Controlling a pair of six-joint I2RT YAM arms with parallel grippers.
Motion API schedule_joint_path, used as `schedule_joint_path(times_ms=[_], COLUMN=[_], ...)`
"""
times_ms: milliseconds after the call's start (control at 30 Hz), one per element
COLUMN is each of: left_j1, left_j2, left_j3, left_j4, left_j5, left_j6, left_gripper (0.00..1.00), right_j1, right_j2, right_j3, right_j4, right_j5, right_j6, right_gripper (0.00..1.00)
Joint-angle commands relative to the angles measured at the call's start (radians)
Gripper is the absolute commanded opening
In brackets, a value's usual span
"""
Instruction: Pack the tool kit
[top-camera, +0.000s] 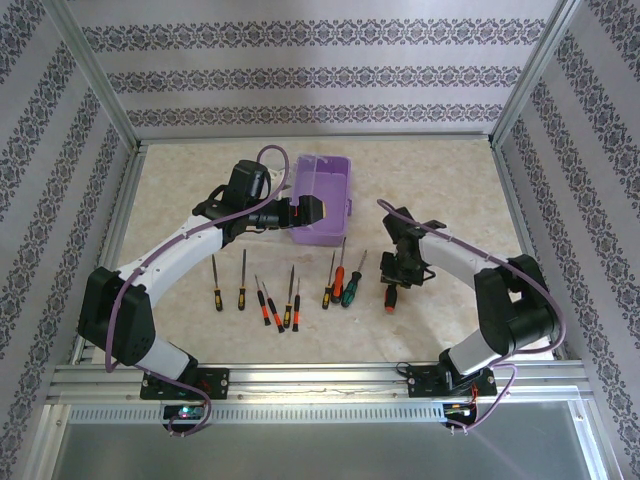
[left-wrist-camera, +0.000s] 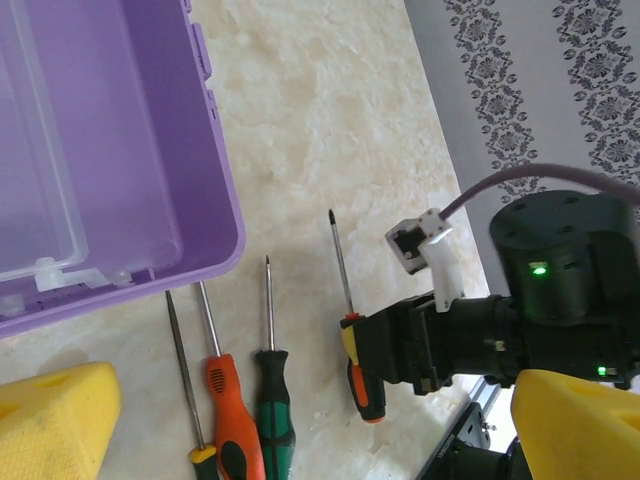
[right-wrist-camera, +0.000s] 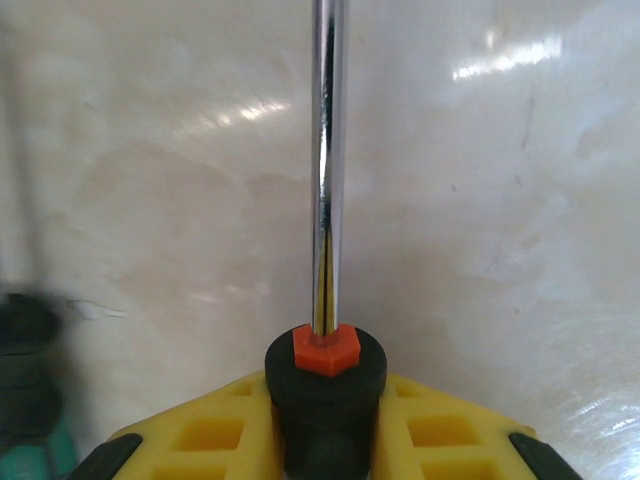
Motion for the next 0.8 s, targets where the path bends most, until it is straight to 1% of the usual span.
schedule_joint_path(times_ms=[0, 133, 300, 433, 500, 600, 700, 767], left_j1=[-0.007, 0.030, 0.095, 0.186, 0.239, 0.302, 0.319, 0.320], left_j2=[-0.011, -0.030, -0.018, -0.003, -0.001, 0.008, 0.019, 0.018], left_j3=[0.014, 0.011, 0.024, 0.017, 0.006, -0.011, -0.014, -0.014], left_j4=[-0.040, -0.049, -0.098, -0.112, -0.100, -0.070, -0.062, -0.063], left_j5=[-0.034, -0.070, -0.134, -0.176, -0.178, -0.147, -0.126, -0.131], left_j6=[0.045, 0.051, 0.057, 0.027, -0.005, -0.050, -0.064, -0.058], left_gripper=[1.00, 1.00, 1.00, 1.00, 1.00, 1.00, 1.00, 1.00], right_j1=[0.009, 0.011, 0.028, 0.038, 0.048, 0.077, 0.091, 0.097], right_j2=[-0.027, 0.011, 0.112, 0.182, 0.232, 0.330, 0.432, 0.505], right_j3=[0.092, 0.230, 0.438, 0.533, 0.591, 0.718, 0.838, 0.908], right_j4=[-0.019, -0.045, -0.062, -0.008, -0.001, -0.002, -0.008, -0.009], right_j5=[-0.009, -0.016, -0.028, -0.061, -0.073, -0.081, -0.084, -0.098], right_j6=[-0.021, -0.041, -0.052, -0.020, -0.012, -0.011, 0.000, 0.014], right_gripper=[0.24, 0.24, 0.24, 0.24, 0.24, 0.25, 0.25, 0.25])
